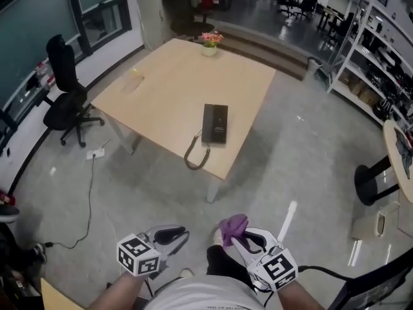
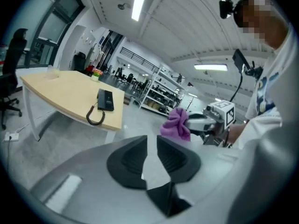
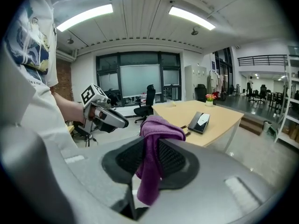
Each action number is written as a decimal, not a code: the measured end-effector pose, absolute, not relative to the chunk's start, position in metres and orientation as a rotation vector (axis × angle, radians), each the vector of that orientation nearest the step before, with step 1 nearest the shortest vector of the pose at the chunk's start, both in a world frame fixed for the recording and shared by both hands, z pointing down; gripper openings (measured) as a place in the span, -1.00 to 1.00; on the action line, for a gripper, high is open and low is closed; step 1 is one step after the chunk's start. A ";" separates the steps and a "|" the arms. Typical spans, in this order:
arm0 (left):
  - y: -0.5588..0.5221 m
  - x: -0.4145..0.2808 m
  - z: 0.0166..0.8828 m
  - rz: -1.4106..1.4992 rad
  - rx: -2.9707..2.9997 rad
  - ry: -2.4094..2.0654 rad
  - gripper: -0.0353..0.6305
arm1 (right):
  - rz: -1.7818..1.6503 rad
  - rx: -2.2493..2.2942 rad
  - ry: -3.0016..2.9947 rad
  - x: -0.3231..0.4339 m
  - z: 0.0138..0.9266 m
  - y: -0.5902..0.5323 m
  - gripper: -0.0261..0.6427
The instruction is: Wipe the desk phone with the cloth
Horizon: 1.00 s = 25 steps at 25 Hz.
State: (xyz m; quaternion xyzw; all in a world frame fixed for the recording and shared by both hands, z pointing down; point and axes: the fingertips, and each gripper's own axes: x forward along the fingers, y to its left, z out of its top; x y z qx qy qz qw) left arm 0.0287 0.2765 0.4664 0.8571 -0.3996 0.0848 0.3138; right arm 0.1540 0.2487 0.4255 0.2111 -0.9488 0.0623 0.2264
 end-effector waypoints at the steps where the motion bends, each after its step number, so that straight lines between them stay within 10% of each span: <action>1: 0.261 0.028 0.466 0.225 2.252 -1.058 -0.67 | 0.172 0.580 -2.619 0.154 0.426 0.230 -0.66; 25: -0.070 -0.048 0.550 0.175 1.999 -0.887 -0.24 | 0.251 0.718 -2.541 0.118 0.442 -0.012 -0.66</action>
